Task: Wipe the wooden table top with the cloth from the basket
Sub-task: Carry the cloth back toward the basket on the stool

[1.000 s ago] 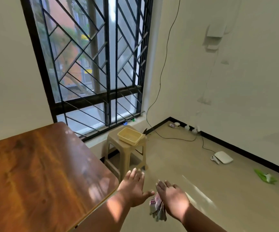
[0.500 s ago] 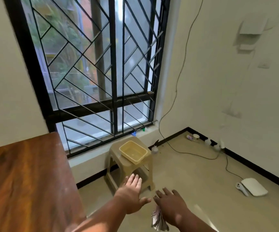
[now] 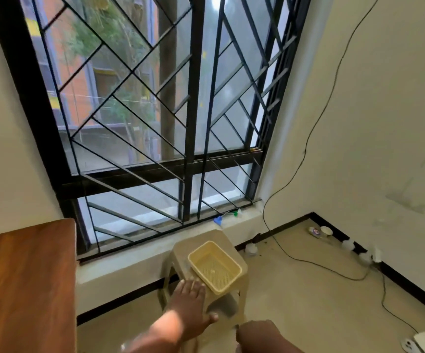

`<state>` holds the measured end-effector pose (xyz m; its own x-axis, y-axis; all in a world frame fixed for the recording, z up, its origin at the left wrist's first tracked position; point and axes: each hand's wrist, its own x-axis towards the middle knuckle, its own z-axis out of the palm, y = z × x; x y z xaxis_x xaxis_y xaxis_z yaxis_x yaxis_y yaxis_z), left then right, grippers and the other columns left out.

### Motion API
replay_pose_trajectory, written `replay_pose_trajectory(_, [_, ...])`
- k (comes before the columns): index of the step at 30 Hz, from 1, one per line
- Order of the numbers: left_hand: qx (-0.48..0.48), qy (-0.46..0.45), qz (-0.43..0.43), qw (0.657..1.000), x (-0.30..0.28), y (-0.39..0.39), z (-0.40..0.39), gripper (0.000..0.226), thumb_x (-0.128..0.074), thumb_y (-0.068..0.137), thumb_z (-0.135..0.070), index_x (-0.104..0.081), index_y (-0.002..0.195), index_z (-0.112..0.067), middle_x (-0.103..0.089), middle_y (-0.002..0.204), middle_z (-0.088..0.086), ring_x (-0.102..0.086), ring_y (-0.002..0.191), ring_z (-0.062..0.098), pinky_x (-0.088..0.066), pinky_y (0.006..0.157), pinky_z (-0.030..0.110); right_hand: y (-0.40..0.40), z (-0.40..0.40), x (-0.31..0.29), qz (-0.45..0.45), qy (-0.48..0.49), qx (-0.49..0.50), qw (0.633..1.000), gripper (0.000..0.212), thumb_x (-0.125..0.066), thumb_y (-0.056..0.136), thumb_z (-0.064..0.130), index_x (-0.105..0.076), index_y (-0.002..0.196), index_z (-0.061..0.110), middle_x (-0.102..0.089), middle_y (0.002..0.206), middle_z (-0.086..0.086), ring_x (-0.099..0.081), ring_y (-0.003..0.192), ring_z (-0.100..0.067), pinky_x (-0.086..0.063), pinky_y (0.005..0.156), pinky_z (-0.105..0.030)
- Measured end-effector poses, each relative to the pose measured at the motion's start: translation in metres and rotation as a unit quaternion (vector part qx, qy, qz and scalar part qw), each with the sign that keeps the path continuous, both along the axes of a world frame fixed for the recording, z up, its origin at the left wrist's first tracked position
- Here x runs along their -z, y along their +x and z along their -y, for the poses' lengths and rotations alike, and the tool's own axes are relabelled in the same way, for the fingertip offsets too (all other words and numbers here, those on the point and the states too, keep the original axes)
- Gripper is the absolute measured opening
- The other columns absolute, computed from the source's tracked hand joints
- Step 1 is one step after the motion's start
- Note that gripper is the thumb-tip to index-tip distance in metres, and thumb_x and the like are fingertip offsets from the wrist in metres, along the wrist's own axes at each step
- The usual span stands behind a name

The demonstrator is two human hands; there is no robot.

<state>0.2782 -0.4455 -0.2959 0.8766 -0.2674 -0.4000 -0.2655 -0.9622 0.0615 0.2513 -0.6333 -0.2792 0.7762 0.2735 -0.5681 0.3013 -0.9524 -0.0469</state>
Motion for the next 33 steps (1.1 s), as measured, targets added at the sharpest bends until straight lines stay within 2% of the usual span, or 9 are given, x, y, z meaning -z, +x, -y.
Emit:
replay_pose_trajectory(6, [-0.055,-0.006,-0.016,0.998,0.010,0.057,-0.014,0.089,-0.017,0.091,-0.071,-0.004,0.154,-0.009,0.000,0.162,0.011,0.008,0.148,0.027,0.006,0.119,0.045,0.075,-0.021,0.020,-0.047,-0.026,0.042,0.998,0.032,-0.048,0.092,0.022,-0.056,0.122,0.014,-0.058,0.126,-0.009,-0.055,0.115,-0.028,-0.041,0.091,-0.038])
replay_pose_trajectory(10, [-0.183,-0.060,-0.180,0.965,0.017,0.092,-0.002,0.077,-0.018,0.094,-0.067,-0.027,0.150,-0.015,-0.023,0.157,0.016,-0.023,0.144,0.033,-0.020,0.116,0.049,0.131,-0.035,0.026,-0.022,0.005,0.032,0.999,0.033,-0.041,0.091,0.012,-0.055,0.121,0.015,-0.058,0.126,-0.006,-0.056,0.115,-0.026,-0.039,0.092,-0.036])
replay_pose_trajectory(14, [-0.358,-0.244,-0.316,0.844,0.014,0.133,0.017,0.068,-0.012,0.101,-0.054,-0.026,0.150,-0.009,-0.028,0.156,0.015,-0.026,0.143,0.029,-0.034,0.108,0.031,0.188,-0.041,0.043,-0.014,0.050,0.080,0.995,0.028,-0.037,0.092,0.017,-0.057,0.111,0.018,-0.060,0.117,-0.002,-0.057,0.109,-0.022,-0.044,0.089,-0.033])
replay_pose_trajectory(16, [-0.458,-0.356,-0.328,0.746,0.012,0.160,0.032,0.060,-0.016,0.105,-0.045,-0.029,0.147,-0.004,-0.036,0.151,0.016,-0.036,0.138,0.028,-0.052,0.069,0.013,0.219,-0.038,0.053,-0.026,0.086,0.092,0.992,0.026,-0.036,0.093,0.019,-0.058,0.108,0.018,-0.062,0.114,-0.002,-0.059,0.105,-0.022,-0.042,0.080,-0.029])
replay_pose_trajectory(18, [-0.529,-0.424,-0.324,0.660,0.018,0.189,0.042,0.059,-0.018,0.104,-0.048,-0.038,0.141,-0.008,-0.049,0.140,0.011,-0.052,0.124,0.026,-0.046,0.044,0.017,0.244,-0.036,0.058,-0.026,0.114,0.100,0.988,0.027,-0.037,0.095,0.020,-0.058,0.111,0.019,-0.063,0.114,-0.001,-0.061,0.104,-0.021,-0.040,0.075,-0.027])
replay_pose_trajectory(22, [-0.619,-0.467,-0.307,0.552,0.053,0.242,0.061,0.056,-0.040,0.094,-0.063,-0.063,0.111,-0.015,-0.067,0.099,0.008,-0.064,0.085,0.021,-0.047,0.058,0.024,0.281,-0.028,0.074,-0.038,0.141,0.122,0.982,0.035,-0.035,0.099,0.023,-0.050,0.131,0.021,-0.063,0.121,0.001,-0.061,0.107,-0.019,-0.045,0.084,-0.028])
replay_pose_trajectory(25, [-0.668,-0.485,-0.259,0.501,0.081,0.271,0.072,0.034,-0.062,0.089,-0.045,-0.064,0.097,-0.011,-0.067,0.086,0.007,-0.064,0.077,0.022,-0.048,0.055,0.026,0.296,-0.020,0.089,-0.055,0.111,0.106,0.987,0.040,-0.043,0.097,0.019,-0.042,0.136,0.011,-0.054,0.131,-0.006,-0.057,0.114,-0.023,-0.045,0.089,-0.033])
replay_pose_trajectory(28, [-0.684,-0.471,-0.248,0.499,0.104,0.292,0.073,0.008,-0.062,0.086,-0.015,-0.060,0.081,-0.009,-0.059,0.063,0.007,-0.055,0.057,0.019,-0.044,0.046,0.023,0.303,-0.014,0.107,-0.053,0.078,0.076,0.993,0.057,-0.055,0.092,0.017,-0.030,0.142,0.006,-0.040,0.141,-0.011,-0.049,0.122,-0.029,-0.044,0.094,-0.038])
replay_pose_trajectory(33, [-0.665,-0.427,-0.269,0.551,0.143,0.316,0.069,0.012,-0.060,0.086,-0.004,-0.060,0.074,-0.004,-0.056,0.044,0.009,-0.051,0.036,0.016,-0.041,0.047,0.022,0.316,-0.008,0.146,-0.027,0.036,0.024,0.999,0.053,-0.036,0.099,0.012,-0.018,0.148,0.002,-0.030,0.149,-0.020,-0.040,0.128,-0.037,-0.037,0.102,-0.044])
